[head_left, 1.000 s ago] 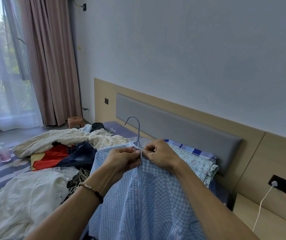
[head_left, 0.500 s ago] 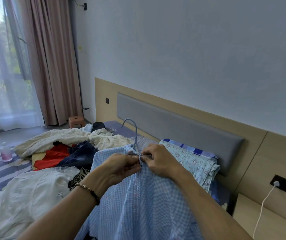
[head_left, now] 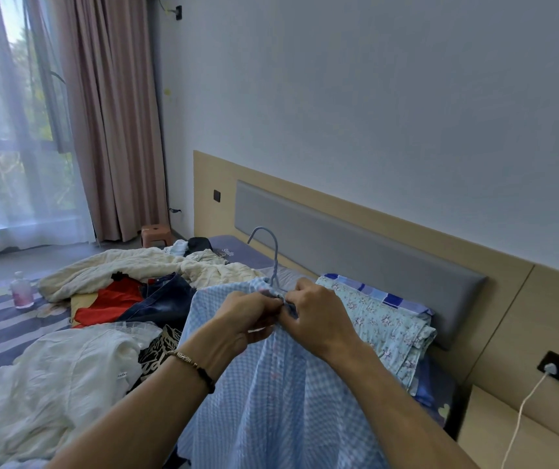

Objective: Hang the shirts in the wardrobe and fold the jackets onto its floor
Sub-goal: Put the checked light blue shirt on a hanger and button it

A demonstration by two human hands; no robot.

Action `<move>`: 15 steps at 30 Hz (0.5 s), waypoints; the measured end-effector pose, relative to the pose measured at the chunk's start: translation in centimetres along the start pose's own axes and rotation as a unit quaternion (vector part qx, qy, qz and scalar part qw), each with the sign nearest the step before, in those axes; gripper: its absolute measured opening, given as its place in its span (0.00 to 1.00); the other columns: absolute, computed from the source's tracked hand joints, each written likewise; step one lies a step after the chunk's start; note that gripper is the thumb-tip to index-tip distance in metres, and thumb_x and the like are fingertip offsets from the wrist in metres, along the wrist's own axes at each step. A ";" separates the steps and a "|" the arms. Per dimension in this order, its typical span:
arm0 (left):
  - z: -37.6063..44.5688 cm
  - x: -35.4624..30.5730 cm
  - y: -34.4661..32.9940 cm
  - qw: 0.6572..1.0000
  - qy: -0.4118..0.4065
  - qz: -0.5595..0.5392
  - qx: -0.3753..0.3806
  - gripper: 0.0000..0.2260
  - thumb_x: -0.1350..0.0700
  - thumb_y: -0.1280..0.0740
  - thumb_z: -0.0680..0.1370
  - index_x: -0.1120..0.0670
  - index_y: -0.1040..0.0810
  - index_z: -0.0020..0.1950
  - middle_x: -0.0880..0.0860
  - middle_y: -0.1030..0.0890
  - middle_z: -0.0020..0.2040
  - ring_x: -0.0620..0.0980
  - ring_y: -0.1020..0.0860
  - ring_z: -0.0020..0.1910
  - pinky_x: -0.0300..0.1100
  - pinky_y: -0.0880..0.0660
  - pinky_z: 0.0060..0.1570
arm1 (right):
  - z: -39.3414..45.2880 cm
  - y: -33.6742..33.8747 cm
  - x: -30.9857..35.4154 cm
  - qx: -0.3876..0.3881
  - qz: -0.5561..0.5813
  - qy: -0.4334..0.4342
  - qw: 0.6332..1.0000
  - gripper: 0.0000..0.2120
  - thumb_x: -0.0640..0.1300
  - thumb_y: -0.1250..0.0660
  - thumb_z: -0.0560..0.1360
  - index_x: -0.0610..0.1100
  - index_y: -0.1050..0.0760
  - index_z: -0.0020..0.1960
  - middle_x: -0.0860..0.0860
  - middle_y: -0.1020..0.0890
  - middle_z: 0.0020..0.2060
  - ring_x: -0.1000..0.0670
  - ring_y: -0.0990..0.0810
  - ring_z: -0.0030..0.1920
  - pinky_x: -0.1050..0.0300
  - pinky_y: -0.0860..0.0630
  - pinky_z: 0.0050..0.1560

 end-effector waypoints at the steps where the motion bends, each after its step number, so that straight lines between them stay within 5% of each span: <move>1: -0.1 0.0 -0.1 1.000 -0.007 0.003 0.005 0.05 0.65 0.29 0.75 0.58 0.21 0.40 0.53 0.20 0.31 0.48 0.22 0.33 0.40 0.25 0.31 | 0.0 0.0 0.0 -0.010 0.001 0.004 1.000 0.14 0.48 0.35 0.77 0.39 0.21 0.39 0.51 0.32 0.35 0.49 0.31 0.31 0.55 0.34 0.32; 11: -0.2 0.5 -0.2 0.996 -0.070 0.050 0.019 0.03 0.66 0.30 0.75 0.66 0.19 0.43 0.61 0.21 0.40 0.52 0.20 0.38 0.42 0.19 0.37 | -0.6 -0.1 -0.5 0.000 0.076 -0.011 0.997 0.11 0.46 0.33 0.76 0.40 0.18 0.41 0.49 0.27 0.35 0.48 0.26 0.34 0.55 0.28 0.35; 15: -0.4 0.9 -0.4 0.990 -0.118 0.067 0.048 0.08 0.64 0.34 0.79 0.68 0.20 0.44 0.59 0.22 0.39 0.50 0.21 0.38 0.41 0.19 0.37 | -0.7 0.4 -1.0 0.000 0.147 -0.046 0.988 0.11 0.42 0.32 0.73 0.43 0.22 0.32 0.50 0.26 0.31 0.51 0.27 0.31 0.57 0.30 0.31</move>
Point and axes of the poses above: each hand's wrist, its own z-axis towards the middle knuckle, its own y-axis out of the back of the hand, x = y × z, the point moved 2 cm from there along z, towards the middle knuckle
